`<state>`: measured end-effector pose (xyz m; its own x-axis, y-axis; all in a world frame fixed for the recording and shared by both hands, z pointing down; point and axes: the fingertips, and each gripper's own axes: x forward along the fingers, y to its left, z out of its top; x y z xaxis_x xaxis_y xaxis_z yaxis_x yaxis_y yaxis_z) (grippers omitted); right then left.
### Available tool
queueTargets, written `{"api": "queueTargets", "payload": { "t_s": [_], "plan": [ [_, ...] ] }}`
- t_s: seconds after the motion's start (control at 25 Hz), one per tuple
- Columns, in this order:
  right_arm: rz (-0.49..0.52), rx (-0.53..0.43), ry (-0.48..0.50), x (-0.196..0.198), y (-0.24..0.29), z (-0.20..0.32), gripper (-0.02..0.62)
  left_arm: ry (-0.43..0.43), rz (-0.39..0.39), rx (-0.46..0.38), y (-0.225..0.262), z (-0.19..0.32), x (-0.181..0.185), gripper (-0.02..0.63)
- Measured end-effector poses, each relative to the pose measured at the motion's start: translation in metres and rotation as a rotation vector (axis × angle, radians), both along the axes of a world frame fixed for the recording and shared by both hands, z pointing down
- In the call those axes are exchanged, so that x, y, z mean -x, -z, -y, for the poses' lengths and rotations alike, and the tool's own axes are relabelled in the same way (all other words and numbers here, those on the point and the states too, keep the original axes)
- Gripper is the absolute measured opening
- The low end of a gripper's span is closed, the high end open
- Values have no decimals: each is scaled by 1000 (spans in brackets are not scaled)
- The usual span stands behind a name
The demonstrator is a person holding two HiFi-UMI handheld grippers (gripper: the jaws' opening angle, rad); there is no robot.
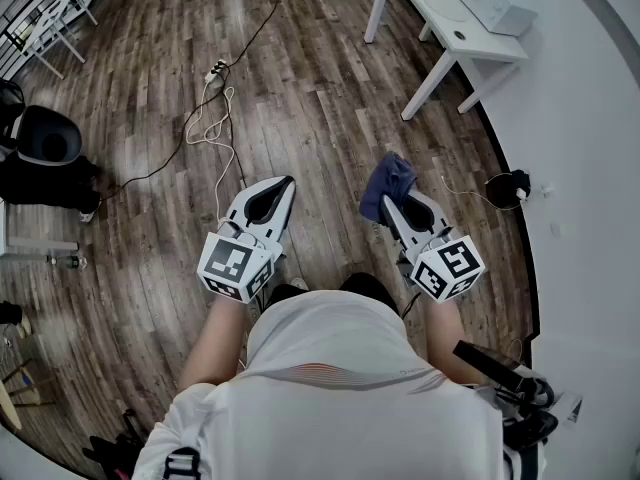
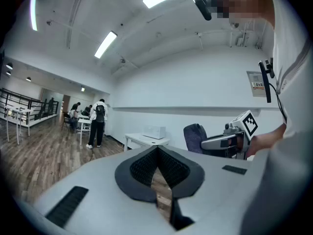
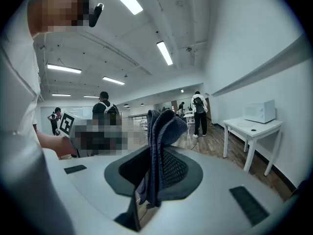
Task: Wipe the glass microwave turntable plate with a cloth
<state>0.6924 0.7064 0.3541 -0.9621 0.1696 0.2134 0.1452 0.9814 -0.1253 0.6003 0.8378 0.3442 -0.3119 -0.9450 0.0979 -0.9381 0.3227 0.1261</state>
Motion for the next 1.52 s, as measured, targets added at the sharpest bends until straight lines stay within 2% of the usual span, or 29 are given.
{"api": "queueTargets", "payload": {
  "t_s": [0.16,0.36,0.68,0.92,1.16,1.52],
  "plan": [
    [-4,7,2,20,-7,-18,61,15,14,3,-6,-20,23,11],
    [-22,14,48,59,-17,-30,61,68,-17,2,-19,-37,59,9],
    [-25,50,150,143,-26,-12,61,166,-20,38,-23,-27,126,11],
    [-10,63,200,215,-19,30,61,222,-6,44,-14,6,192,11],
    [-18,84,218,275,-28,89,61,236,-13,58,-19,65,249,11],
    [-38,100,213,333,-39,168,61,227,-15,68,-21,150,312,11]
  ]
}}
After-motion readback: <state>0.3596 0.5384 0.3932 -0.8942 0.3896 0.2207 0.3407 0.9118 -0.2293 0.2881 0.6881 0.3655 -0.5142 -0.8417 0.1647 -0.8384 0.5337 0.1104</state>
